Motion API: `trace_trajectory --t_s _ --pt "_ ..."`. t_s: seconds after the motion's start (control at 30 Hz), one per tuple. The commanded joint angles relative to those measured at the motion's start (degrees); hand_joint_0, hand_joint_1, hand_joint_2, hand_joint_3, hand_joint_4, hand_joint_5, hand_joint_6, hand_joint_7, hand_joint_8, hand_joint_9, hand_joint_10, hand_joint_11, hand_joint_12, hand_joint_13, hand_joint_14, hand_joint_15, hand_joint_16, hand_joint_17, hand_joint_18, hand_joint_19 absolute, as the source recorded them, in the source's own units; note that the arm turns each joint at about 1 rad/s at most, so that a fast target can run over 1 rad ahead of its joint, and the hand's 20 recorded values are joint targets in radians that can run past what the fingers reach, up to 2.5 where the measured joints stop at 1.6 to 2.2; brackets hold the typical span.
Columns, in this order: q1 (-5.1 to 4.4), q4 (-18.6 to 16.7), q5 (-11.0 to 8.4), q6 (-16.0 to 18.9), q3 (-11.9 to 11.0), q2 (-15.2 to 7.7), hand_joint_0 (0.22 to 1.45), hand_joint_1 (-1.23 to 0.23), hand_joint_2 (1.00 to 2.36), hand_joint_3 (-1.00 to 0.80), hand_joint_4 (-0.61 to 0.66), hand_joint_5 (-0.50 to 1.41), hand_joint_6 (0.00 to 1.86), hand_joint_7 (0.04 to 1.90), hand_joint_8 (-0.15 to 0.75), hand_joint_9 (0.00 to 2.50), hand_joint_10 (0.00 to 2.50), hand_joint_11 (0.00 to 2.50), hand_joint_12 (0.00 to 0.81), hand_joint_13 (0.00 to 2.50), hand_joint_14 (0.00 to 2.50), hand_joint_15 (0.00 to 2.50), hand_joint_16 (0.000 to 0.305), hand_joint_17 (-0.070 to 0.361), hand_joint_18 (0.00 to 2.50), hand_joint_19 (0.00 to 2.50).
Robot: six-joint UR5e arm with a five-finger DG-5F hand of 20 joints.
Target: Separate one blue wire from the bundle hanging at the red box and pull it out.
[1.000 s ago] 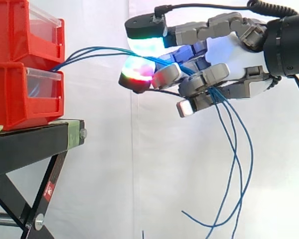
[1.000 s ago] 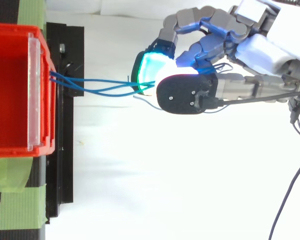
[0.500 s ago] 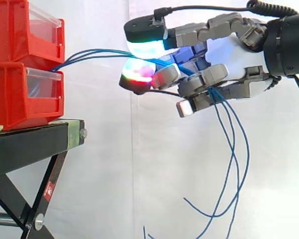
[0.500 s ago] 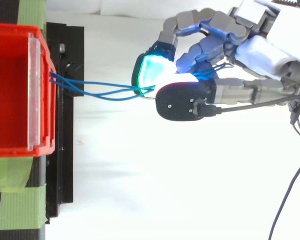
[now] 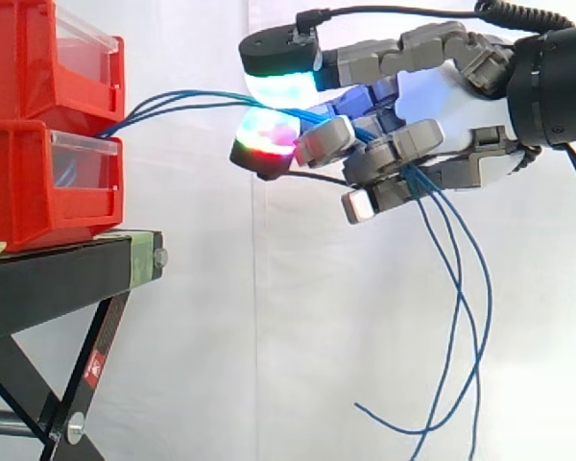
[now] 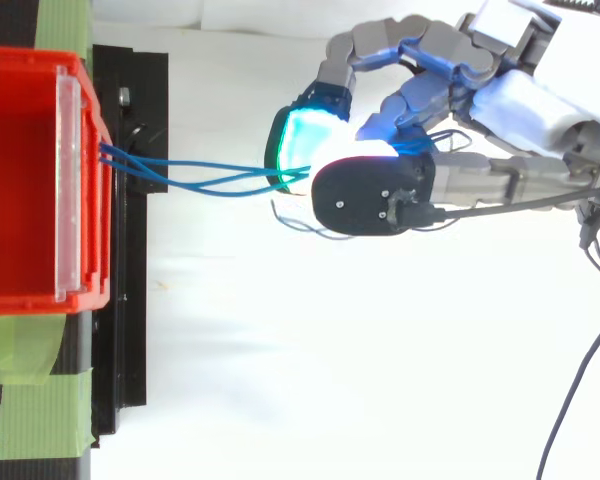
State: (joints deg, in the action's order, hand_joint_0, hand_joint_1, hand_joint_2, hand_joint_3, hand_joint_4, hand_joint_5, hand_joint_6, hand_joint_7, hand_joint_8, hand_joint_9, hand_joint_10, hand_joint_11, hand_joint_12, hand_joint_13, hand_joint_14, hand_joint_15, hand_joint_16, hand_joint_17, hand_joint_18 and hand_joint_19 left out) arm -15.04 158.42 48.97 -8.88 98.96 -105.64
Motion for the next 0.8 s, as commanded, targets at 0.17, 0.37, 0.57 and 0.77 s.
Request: trace_trajectory --t_s 0.17,0.37,0.57,0.77 --pt "0.01 -0.1 -0.02 0.0 0.0 0.0 0.72 -0.75 1.03 0.01 0.17 -0.23 0.85 1.18 0.252 0.90 0.57 1.83 0.332 1.00 2.35 1.08 0.044 0.098 0.84 1.28" --pt "0.01 -0.1 -0.02 0.0 0.0 0.0 0.71 -0.87 1.01 -0.34 0.17 -0.24 0.87 1.16 0.257 0.86 0.62 1.80 0.340 1.00 2.30 1.12 0.044 0.099 0.86 1.24" --pt "-0.08 -0.1 -0.02 0.0 0.0 0.0 0.74 -0.78 1.03 -0.09 0.15 -0.23 0.85 1.16 0.270 0.87 0.60 1.80 0.331 0.97 2.38 1.05 0.042 0.094 0.80 1.24" --pt "0.01 -0.1 -0.02 0.0 0.0 0.0 0.76 -0.85 1.02 -0.23 0.17 -0.24 0.83 1.14 0.263 0.80 0.62 1.80 0.333 0.96 2.31 1.10 0.040 0.089 0.76 1.19"
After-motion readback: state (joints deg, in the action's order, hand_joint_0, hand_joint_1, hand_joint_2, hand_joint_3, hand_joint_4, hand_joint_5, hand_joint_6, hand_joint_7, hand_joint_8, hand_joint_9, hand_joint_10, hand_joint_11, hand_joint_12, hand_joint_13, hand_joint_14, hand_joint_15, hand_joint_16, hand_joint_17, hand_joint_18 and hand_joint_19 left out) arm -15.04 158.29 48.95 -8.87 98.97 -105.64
